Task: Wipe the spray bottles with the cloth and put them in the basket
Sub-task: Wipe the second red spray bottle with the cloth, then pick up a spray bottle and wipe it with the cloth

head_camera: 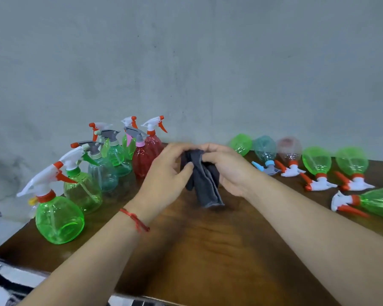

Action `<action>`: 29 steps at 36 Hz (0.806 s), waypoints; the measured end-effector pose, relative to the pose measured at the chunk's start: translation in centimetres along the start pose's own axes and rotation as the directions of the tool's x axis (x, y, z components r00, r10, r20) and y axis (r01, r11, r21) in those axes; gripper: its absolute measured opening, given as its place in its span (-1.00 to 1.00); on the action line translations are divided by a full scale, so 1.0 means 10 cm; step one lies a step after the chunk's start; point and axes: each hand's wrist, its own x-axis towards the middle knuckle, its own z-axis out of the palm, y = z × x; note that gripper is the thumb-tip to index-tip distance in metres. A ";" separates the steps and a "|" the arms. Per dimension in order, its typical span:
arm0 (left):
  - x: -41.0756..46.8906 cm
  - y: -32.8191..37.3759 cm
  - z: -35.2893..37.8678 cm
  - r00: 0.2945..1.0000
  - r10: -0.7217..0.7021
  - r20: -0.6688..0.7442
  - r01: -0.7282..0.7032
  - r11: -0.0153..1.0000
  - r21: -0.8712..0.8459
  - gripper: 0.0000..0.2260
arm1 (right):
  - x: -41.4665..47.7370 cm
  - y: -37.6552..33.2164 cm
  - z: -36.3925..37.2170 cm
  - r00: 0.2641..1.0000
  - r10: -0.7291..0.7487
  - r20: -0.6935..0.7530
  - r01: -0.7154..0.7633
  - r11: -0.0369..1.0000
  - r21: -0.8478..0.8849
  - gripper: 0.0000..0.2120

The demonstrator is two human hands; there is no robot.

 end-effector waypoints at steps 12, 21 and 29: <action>-0.02 0.92 0.59 0.996 0.078 0.037 -0.081 0.990 0.116 -0.81 | -1.03 -0.15 -0.92 0.993 -0.033 -0.111 0.035 0.999 0.013 -0.79; -0.09 1.31 1.18 0.949 -0.249 0.193 0.280 0.947 -0.154 -0.77 | -1.39 -0.14 -1.33 0.966 -0.112 -0.234 0.126 0.991 0.044 -0.81; -0.04 1.50 1.30 0.812 -0.433 0.392 0.504 0.858 -0.096 -0.72 | -1.42 -0.01 -1.54 0.940 -0.079 -0.331 0.098 0.994 0.040 -0.79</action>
